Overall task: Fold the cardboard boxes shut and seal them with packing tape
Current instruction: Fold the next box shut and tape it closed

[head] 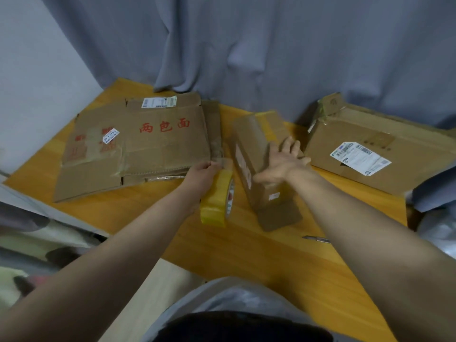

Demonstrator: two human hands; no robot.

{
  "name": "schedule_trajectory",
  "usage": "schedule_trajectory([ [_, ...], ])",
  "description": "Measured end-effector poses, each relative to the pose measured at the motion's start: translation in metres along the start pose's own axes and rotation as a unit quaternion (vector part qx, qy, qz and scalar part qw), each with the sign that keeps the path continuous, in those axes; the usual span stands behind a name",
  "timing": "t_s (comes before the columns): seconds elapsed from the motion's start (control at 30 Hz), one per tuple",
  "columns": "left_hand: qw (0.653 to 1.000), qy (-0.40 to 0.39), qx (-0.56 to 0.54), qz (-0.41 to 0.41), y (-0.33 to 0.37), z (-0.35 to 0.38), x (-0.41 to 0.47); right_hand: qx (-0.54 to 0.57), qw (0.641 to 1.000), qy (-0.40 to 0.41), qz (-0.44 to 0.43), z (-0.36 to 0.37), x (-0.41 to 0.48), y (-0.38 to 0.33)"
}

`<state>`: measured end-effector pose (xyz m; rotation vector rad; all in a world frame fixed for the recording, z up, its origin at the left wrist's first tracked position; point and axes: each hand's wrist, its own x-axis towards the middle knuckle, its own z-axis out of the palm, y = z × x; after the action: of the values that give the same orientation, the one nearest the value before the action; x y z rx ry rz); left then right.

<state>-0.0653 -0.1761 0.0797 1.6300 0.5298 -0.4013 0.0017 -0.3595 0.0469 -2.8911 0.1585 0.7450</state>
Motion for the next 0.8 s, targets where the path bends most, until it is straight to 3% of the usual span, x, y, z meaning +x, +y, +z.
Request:
schedule_trajectory([
  [0.1, 1.000, -0.001, 0.002, 0.003, 0.000, -0.006, 0.003, -0.081, 0.994, -0.053, -0.048, -0.015, -0.006, 0.023],
  [0.23, 1.000, 0.000, -0.005, -0.002, 0.002, -0.016, 0.006, -0.139, 0.984, -0.111, -0.027, -0.041, -0.015, 0.033],
  [0.3, 1.000, 0.002, 0.005, -0.001, 0.003, -0.022, 0.009, -0.073, 0.995, -0.058, -0.036, -0.044, -0.012, 0.019],
  [0.4, 1.000, 0.008, -0.005, 0.005, 0.005, -0.030, 0.011, -0.013, 0.991, 0.042, -0.123, -0.028, 0.001, -0.012],
  [0.47, 1.000, 0.007, -0.012, 0.006, 0.005, -0.035, 0.013, -0.039, 0.983, 0.063, -0.170, -0.015, 0.011, -0.030],
  [0.67, 1.000, 0.007, 0.014, 0.007, -0.001, -0.045, 0.028, -0.150, 0.963, 0.088, -0.207, -0.010, 0.057, -0.052],
  [0.8, 1.000, 0.007, 0.010, -0.006, -0.005, -0.050, 0.041, -0.130, 0.961, 0.107, -0.219, 0.004, 0.072, -0.055],
])
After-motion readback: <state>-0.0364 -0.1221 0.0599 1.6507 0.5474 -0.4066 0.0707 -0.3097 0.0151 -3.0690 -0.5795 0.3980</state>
